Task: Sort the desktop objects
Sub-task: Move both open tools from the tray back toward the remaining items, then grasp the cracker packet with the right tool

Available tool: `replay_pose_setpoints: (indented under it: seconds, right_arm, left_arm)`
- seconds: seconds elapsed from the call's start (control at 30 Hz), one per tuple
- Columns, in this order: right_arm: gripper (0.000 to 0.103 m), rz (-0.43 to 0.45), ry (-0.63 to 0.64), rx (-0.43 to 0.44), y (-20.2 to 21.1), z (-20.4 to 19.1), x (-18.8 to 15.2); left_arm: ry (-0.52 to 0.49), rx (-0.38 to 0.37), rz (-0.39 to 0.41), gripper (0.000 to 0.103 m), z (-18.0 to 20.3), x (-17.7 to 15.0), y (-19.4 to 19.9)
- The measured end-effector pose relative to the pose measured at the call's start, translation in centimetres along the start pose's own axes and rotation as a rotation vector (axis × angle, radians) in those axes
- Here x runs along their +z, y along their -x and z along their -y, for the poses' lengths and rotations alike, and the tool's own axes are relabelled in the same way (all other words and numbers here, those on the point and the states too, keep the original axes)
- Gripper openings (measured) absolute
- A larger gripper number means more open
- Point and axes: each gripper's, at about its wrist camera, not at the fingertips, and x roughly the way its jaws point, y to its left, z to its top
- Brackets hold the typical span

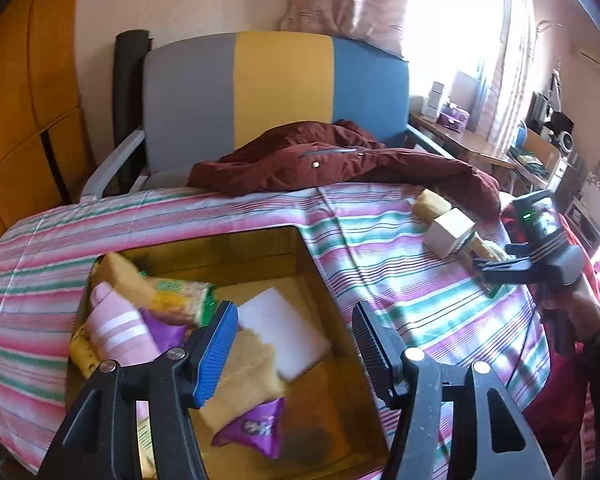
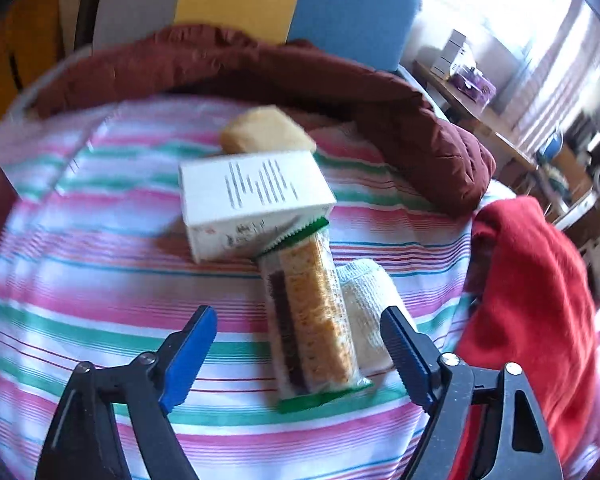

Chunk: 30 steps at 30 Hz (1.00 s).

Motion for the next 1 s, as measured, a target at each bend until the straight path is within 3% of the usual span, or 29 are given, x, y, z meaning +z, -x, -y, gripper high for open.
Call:
replay_pose_setpoints:
  seconds: [0.27,0.3,0.37,0.43,0.77,1.0]
  right_arm:
    - [0.081,0.017,0.105,-0.053,-1.5,-0.7,-0.5]
    - [0.076,0.022,0.122,-0.074,-1.6,-0.7,-0.7]
    - [0.056,0.032,0.126,-0.085,-1.5,-0.7,-0.5]
    - [0.029,0.039,0.084,-0.029,-1.2,-0.1,-0.3]
    - [0.027,0.025,-0.208,0.271,-0.8,4.5,-0.4]
    - [0.027,-0.018,-0.203,0.315,-1.6,3.6,-0.5]
  left_arm:
    - [-0.049,-0.076,-0.023,0.060,3.5,1.7,-1.9]
    - [-0.058,-0.092,-0.029,0.060,4.1,2.0,-2.2]
    - [-0.073,-0.107,-0.032,0.060,5.0,2.4,-2.7]
    - [-0.089,-0.120,-0.037,0.060,6.1,2.8,-3.3]
    - [-0.163,-0.181,-0.082,0.060,10.5,4.8,-7.0]
    - [-0.213,-0.227,-0.143,0.060,13.4,5.9,-11.1]
